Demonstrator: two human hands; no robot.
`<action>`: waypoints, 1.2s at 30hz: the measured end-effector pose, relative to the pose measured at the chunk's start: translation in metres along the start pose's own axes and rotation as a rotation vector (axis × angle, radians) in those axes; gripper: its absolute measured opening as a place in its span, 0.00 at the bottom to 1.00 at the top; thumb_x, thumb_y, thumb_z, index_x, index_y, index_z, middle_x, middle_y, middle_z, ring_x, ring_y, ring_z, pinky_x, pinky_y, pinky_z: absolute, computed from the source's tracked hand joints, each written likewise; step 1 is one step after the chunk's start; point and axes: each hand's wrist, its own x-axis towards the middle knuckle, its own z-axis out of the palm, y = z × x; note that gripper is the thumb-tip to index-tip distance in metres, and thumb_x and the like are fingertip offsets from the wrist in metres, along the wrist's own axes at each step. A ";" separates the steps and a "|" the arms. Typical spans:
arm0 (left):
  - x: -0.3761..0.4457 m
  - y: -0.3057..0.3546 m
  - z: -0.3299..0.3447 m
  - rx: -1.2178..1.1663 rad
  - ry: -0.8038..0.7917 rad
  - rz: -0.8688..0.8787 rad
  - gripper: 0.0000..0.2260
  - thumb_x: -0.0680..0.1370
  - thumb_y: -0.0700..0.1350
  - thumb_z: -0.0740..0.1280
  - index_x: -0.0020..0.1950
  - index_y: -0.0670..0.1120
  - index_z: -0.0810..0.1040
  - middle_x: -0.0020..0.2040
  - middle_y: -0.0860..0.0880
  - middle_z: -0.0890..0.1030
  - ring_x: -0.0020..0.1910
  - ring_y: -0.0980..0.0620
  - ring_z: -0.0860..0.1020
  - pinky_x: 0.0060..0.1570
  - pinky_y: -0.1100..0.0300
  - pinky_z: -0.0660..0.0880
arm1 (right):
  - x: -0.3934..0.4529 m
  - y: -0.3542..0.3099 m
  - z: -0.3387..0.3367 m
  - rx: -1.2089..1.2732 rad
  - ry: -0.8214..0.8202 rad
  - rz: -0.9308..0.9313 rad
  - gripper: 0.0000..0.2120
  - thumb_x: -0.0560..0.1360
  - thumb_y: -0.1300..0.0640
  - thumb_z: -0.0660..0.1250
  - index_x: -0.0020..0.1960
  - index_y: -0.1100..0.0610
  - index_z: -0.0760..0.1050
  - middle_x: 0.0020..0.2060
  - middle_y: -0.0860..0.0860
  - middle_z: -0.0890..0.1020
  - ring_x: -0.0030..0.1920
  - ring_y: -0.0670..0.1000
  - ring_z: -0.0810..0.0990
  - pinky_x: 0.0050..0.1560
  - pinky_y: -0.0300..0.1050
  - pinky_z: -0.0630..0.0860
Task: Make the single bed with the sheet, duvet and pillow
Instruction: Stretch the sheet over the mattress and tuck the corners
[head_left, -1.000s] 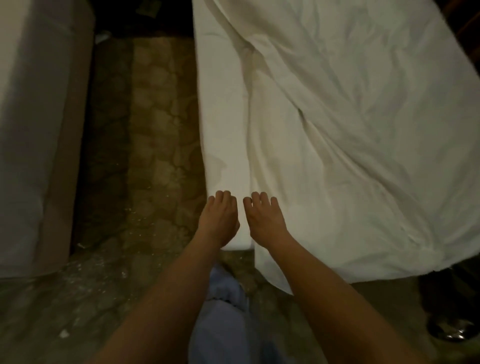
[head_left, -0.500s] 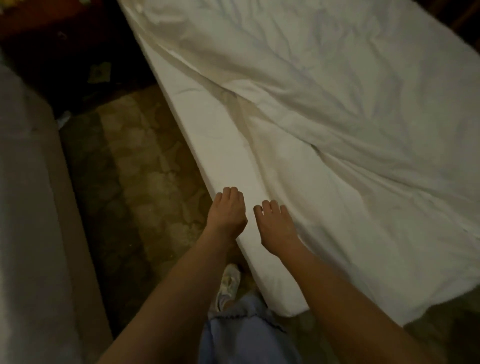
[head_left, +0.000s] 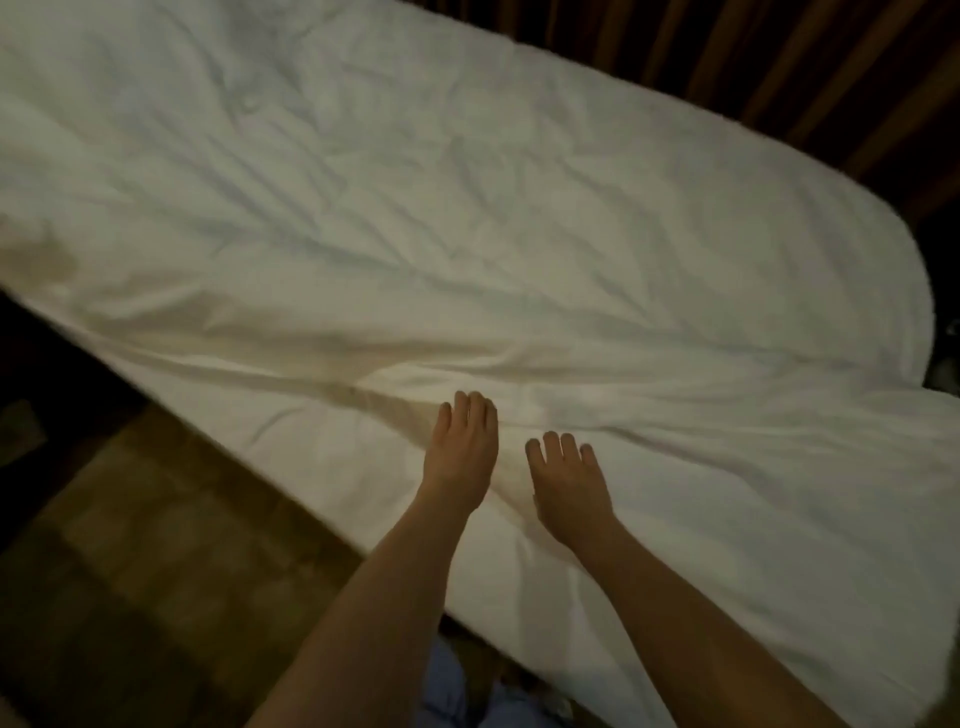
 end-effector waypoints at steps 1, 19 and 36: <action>0.020 -0.012 0.003 0.024 -0.034 0.048 0.28 0.78 0.40 0.61 0.74 0.36 0.54 0.72 0.38 0.60 0.72 0.39 0.58 0.71 0.49 0.55 | 0.019 -0.002 0.005 0.011 -0.019 0.053 0.28 0.51 0.64 0.77 0.50 0.62 0.72 0.41 0.59 0.79 0.39 0.59 0.78 0.40 0.49 0.75; 0.167 -0.105 0.040 0.244 -0.075 0.217 0.38 0.80 0.48 0.60 0.73 0.34 0.35 0.76 0.35 0.45 0.74 0.34 0.49 0.69 0.34 0.48 | 0.198 0.005 0.053 -0.107 0.051 0.244 0.28 0.65 0.61 0.68 0.63 0.59 0.64 0.56 0.66 0.75 0.56 0.69 0.77 0.54 0.71 0.71; 0.231 -0.114 0.020 0.142 -0.116 0.313 0.44 0.68 0.59 0.72 0.75 0.39 0.58 0.63 0.35 0.73 0.57 0.33 0.75 0.52 0.37 0.74 | 0.259 0.057 -0.015 -0.079 0.119 0.315 0.19 0.47 0.65 0.80 0.37 0.58 0.79 0.31 0.54 0.79 0.30 0.56 0.78 0.34 0.50 0.76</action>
